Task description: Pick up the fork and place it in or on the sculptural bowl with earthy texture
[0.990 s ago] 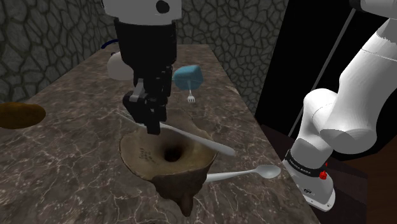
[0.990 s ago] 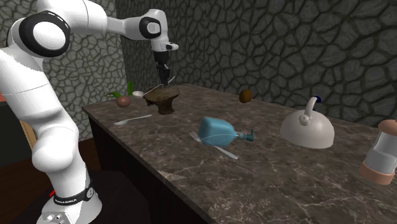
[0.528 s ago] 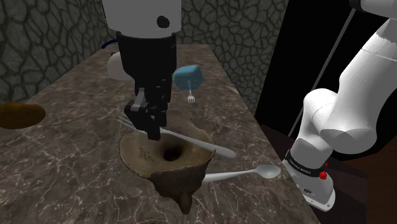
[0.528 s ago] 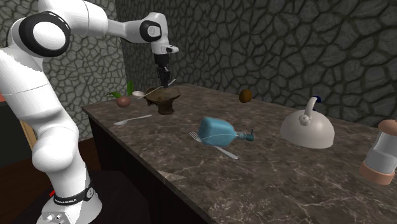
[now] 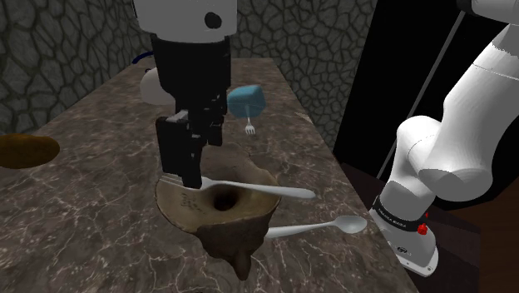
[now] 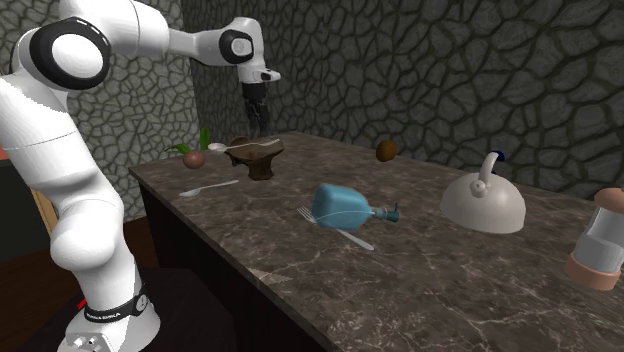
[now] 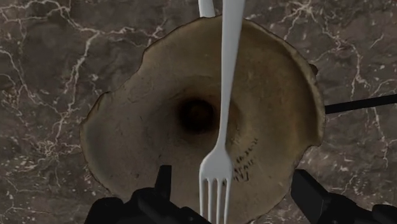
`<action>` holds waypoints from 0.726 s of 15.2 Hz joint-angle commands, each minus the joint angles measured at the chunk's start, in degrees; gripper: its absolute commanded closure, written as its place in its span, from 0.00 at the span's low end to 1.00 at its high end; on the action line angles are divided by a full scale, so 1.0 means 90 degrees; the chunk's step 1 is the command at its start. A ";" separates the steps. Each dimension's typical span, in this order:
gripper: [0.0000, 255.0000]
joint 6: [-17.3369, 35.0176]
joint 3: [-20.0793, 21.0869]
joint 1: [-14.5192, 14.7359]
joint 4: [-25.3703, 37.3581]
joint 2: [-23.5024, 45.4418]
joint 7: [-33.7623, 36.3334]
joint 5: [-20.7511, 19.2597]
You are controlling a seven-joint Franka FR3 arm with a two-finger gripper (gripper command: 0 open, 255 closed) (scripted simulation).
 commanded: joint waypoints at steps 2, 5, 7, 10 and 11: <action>0.00 -0.0557 -0.0004 -0.0011 0.0624 0.0074 0.0028 -0.0037; 0.00 -0.0731 -0.0002 -0.0014 0.0829 0.0109 0.0041 -0.0052; 0.00 -0.0731 -0.0002 -0.0014 0.0830 0.0110 0.0041 -0.0053; 0.00 -0.0731 -0.0002 -0.0014 0.0830 0.0110 0.0041 -0.0053; 0.00 -0.0731 -0.0002 -0.0014 0.0830 0.0110 0.0041 -0.0053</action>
